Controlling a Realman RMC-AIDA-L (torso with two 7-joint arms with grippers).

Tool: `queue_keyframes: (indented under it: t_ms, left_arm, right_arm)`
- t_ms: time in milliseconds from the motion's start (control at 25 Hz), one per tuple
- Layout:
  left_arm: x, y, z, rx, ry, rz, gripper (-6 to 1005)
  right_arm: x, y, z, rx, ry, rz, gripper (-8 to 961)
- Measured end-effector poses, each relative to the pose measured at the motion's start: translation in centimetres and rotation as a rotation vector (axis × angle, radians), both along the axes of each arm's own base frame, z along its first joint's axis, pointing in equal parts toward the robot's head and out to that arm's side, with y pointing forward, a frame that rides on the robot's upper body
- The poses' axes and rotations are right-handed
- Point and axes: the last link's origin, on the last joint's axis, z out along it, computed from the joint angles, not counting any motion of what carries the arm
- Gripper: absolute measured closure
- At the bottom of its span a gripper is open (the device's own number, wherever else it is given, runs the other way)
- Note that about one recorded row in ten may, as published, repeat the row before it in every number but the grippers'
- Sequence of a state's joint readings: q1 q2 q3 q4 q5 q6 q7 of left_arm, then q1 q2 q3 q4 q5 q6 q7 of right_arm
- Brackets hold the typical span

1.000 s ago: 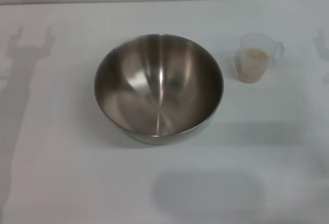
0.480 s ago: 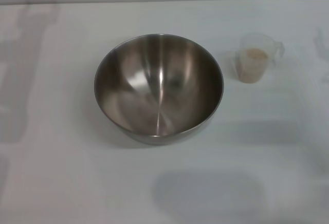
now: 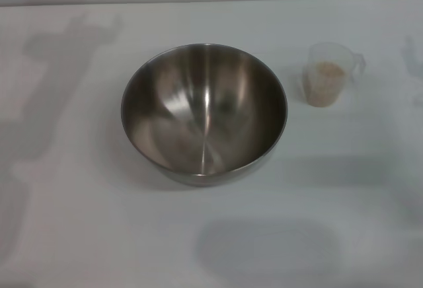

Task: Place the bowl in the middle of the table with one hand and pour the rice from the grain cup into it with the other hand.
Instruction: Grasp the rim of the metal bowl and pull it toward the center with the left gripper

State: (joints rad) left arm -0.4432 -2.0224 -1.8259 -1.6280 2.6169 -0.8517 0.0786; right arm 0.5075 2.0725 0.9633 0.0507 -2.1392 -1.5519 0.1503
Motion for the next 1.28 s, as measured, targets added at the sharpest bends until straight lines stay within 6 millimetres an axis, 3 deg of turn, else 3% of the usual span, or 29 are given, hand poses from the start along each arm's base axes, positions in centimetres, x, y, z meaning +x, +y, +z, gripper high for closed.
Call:
queue_keyframes:
  t_ms: [200,360,840,1280]
  left_arm:
    - [1.2,-0.3,-0.7,-0.159,0.019,-0.032,276]
    - [1.5,-0.7,-2.5,-0.362,0.091,-0.021,276]
    - [0.1,-2.6,-6.3,-0.702,0.250,0.102,277]
    - [-0.6,-2.9,-8.3,-0.766,0.329,0.141,278]
  right_arm:
    - [-0.1,0.1,0.0,0.001,-0.001,0.005,254]
    - [-0.1,0.1,0.1,0.001,-0.002,0.005,255]
    - [0.0,0.1,0.1,-0.001,-0.004,0.001,255]
    - [0.0,0.1,0.0,-0.003,-0.002,-0.002,255]
